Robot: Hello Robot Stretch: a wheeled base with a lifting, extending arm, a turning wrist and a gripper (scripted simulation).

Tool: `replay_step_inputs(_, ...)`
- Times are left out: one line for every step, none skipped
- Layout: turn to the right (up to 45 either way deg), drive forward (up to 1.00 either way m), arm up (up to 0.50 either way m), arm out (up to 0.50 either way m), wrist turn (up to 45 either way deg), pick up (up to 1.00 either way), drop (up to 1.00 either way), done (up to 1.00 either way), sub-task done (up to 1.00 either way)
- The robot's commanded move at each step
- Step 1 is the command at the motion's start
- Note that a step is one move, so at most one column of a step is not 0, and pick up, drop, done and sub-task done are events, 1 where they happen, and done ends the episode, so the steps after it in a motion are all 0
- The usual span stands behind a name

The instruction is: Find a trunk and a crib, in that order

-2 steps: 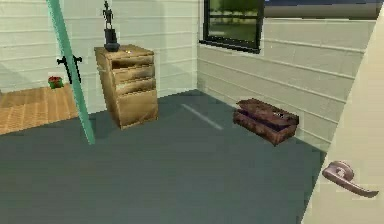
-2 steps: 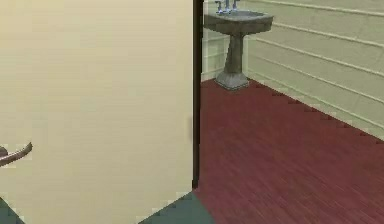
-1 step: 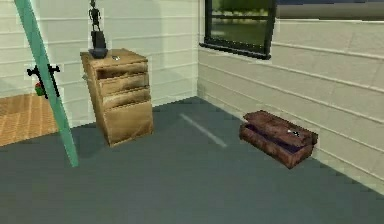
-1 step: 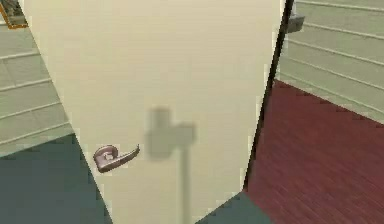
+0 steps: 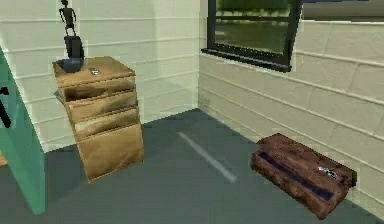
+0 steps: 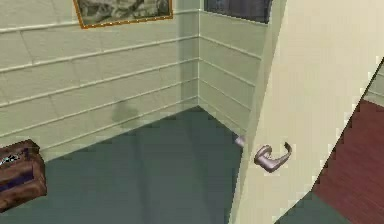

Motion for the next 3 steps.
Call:
replay_step_inputs(45.0,0.00,0.00,0.00,0.0,0.00,0.00,0.00,0.00)
replay_step_inputs(9.0,0.00,0.00,0.00,0.0,0.00,0.00,0.00,0.00)
replay_step_inputs(0.0,0.90,0.00,0.00,0.0,0.00,0.00,0.00,0.00)
